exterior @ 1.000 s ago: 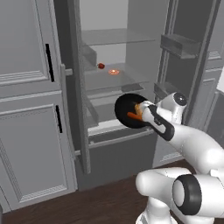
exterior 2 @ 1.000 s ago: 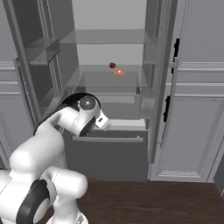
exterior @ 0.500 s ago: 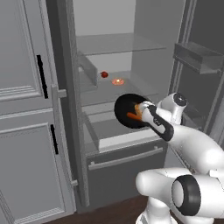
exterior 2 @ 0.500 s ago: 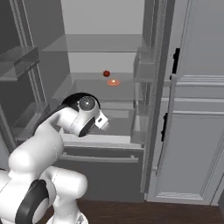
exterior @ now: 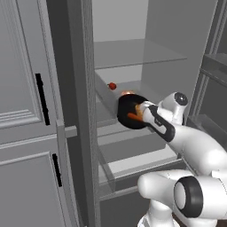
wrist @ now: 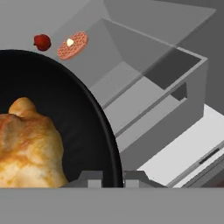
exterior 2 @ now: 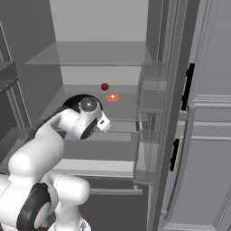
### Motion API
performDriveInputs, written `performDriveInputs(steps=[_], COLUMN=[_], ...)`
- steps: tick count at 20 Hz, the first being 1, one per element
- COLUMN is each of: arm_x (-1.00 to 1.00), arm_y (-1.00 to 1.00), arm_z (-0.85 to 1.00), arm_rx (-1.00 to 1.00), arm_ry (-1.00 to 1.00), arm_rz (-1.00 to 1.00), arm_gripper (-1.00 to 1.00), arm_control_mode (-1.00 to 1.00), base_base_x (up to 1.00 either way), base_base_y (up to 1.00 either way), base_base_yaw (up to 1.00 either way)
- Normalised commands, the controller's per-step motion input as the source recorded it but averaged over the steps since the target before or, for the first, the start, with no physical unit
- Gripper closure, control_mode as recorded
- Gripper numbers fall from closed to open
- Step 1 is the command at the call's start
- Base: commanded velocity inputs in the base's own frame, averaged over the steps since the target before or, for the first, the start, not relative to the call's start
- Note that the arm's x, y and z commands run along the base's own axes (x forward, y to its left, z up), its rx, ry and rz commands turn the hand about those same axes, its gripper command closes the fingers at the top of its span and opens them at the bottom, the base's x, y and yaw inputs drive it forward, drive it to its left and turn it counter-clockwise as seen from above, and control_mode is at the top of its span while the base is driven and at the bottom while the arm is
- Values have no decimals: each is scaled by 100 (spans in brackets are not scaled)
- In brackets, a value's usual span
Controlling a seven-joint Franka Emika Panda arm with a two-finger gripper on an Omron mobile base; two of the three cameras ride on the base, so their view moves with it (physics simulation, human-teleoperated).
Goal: Pick the chicken drumstick and carrot from their plates and place them in the bowl. Then put the bowl in the fridge.
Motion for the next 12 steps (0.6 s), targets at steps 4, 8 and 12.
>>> performDriveInputs(steps=[4,8,12], arm_x=[6,59,77], arm_y=[48,18,14], arm_z=[63,21,-2], arm_rx=[-1,0,0], arm_ry=[0,7,18], arm_rz=[-1,-2,0], arm_gripper=[100,100,100], arm_control_mode=[-100,-100,-100], base_base_x=[0,0,0], base_base_y=[0,0,0], base_base_yaw=[0,0,0])
